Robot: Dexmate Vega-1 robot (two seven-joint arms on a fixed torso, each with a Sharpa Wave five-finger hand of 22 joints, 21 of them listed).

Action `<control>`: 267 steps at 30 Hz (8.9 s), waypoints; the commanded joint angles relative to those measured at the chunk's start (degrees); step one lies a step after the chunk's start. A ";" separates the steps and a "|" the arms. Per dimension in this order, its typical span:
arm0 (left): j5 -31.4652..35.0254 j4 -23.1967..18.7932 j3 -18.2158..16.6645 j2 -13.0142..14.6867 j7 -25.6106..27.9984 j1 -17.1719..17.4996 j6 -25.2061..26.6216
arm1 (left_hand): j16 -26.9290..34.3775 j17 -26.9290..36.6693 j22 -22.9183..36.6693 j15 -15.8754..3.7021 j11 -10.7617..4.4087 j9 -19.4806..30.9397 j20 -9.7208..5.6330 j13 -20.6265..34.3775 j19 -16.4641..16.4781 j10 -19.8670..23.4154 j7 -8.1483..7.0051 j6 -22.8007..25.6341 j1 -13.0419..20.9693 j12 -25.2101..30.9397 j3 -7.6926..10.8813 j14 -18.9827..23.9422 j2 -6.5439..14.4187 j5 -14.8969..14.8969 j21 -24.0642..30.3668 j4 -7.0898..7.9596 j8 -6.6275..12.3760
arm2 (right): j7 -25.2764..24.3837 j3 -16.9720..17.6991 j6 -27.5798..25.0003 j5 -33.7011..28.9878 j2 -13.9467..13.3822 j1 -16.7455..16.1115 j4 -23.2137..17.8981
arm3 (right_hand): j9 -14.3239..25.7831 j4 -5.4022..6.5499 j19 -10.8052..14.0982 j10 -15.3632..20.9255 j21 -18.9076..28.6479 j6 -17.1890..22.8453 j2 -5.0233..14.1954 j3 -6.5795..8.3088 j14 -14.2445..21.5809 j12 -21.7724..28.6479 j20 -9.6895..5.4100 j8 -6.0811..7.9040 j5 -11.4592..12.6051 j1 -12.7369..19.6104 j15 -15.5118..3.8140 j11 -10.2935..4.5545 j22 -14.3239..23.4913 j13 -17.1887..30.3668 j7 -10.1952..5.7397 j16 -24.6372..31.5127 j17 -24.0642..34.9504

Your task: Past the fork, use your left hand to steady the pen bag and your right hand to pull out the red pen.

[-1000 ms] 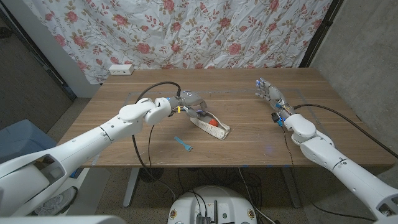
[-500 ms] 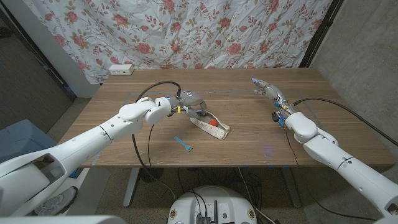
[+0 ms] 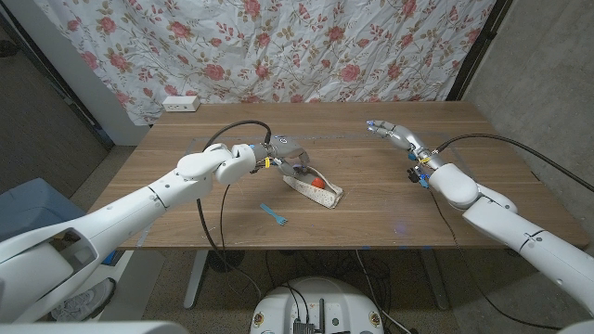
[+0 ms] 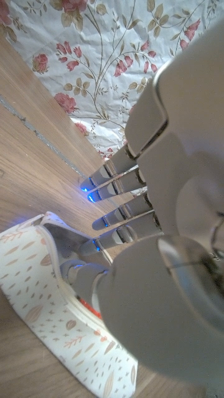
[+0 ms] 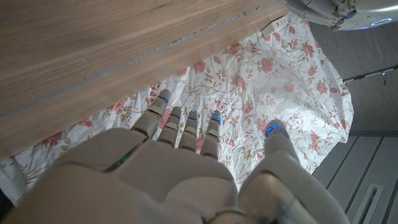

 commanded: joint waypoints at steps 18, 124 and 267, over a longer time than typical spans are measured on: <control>0.12 1.46 0.25 -0.25 0.07 -0.53 -1.14 | 0.01 0.17 0.18 -7.95 0.13 0.20 -0.08 0.22 -0.44 -0.67 -0.21 -1.01 -0.26 -0.21 -0.86 -0.29 -0.34 -0.08 -0.22 0.11 0.38 | 4.37 -2.36 -5.07 -16.43 -6.14 2.15 -9.48 | 0.44 0.03 -0.48 -0.59 -0.33 5.77 -3.63 2.32 -0.60 -0.10 -0.03 2.78 0.27 10.36 -0.05 -0.34 -0.01 0.23 -2.88 -0.26 -1.46; -8.12 9.52 1.26 -2.68 7.65 0.16 -0.68 | -0.17 0.15 0.09 -6.67 0.25 0.15 0.16 0.18 -2.56 -2.52 -0.84 -1.67 -1.47 -0.26 -3.44 -2.51 0.46 -0.07 -0.74 0.47 0.90 | 14.34 -11.13 -9.02 -45.97 -2.82 9.99 -16.71 | 1.18 1.30 -2.05 -4.14 -0.42 13.90 -6.32 3.07 -4.11 -0.77 2.36 6.02 0.90 25.19 1.27 -1.08 0.02 0.27 -3.32 -0.06 -2.30; -6.36 13.05 4.23 -4.40 8.16 -2.85 -3.24 | 0.21 0.11 0.10 -6.66 0.31 0.10 0.46 0.20 -2.70 -2.37 -0.84 -1.49 -2.65 0.14 -5.28 -2.30 1.66 -0.02 -0.38 0.43 0.98 | 14.37 -26.02 1.88 -54.98 6.61 23.97 2.21 | 2.61 1.92 -2.39 -8.83 0.21 18.75 -7.36 1.27 -5.51 0.53 1.80 7.75 3.27 30.71 1.54 -1.45 0.03 0.39 -3.23 1.14 -2.25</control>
